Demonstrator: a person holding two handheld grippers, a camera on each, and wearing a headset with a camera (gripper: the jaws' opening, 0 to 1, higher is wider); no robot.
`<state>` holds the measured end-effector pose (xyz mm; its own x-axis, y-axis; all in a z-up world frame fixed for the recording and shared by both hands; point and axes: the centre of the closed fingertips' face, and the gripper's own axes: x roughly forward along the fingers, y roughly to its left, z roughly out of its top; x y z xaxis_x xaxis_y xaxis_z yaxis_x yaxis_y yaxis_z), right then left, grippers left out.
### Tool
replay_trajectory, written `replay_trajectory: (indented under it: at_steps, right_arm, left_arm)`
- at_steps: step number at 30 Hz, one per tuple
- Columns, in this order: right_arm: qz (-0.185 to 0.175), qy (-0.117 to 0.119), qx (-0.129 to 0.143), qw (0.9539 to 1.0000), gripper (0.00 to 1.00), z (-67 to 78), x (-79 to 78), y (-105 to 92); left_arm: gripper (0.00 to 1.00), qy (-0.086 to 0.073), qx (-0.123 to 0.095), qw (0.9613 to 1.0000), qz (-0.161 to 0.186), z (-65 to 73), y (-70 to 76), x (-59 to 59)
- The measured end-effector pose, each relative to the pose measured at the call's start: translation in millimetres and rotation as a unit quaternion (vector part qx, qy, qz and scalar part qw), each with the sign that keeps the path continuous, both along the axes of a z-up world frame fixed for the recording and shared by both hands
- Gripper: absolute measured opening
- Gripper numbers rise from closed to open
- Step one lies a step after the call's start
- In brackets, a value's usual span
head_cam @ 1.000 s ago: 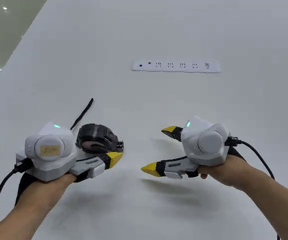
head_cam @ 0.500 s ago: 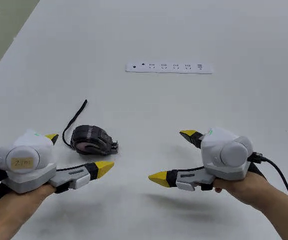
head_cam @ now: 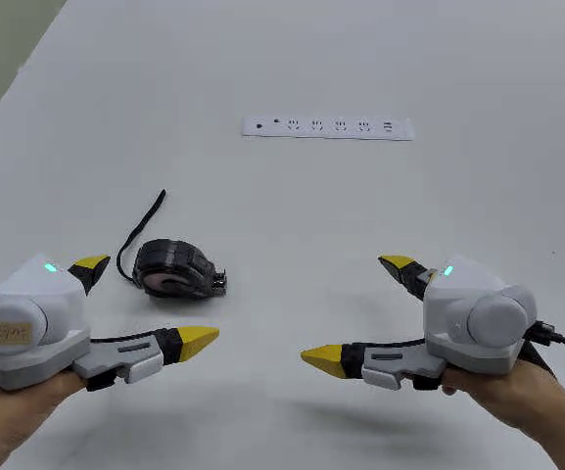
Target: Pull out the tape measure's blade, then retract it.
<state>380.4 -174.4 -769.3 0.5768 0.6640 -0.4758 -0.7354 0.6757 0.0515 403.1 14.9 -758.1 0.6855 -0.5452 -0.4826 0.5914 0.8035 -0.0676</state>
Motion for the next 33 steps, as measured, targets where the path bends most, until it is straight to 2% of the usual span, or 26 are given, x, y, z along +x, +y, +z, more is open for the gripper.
replay_trajectory:
  at_steps: [10, 21, 27, 30, 33]
  right_arm:
    - [-0.024, 0.007, 0.02, 0.9995, 1.0, 2.0, -13.9, -7.2]
    - [-0.028, 0.014, 0.023, 0.9992, 1.0, 0.9, -25.7, -18.4]
    - [-0.026, 0.016, 0.027, 0.9992, 1.0, 1.7, -27.0, -21.6]
    - [-0.026, 0.017, 0.029, 0.9991, 1.0, 2.6, -27.7, -22.8]
    - [-0.025, 0.015, 0.029, 0.9992, 1.0, 3.2, -28.0, -24.1]
  left_arm:
    - [1.0, -0.002, -0.015, 0.9997, -0.017, 5.2, 3.8, -13.5]
    - [1.0, 0.009, -0.002, 0.9992, -0.038, -0.4, 7.4, -31.0]
    - [1.0, 0.008, -0.002, 0.999, -0.044, 0.5, 12.9, -34.0]
    - [1.0, 0.001, 0.003, 0.9989, -0.048, 1.8, 15.1, -33.6]
    - [1.0, 0.003, -0.002, 0.9988, -0.048, 2.9, 15.9, -34.7]
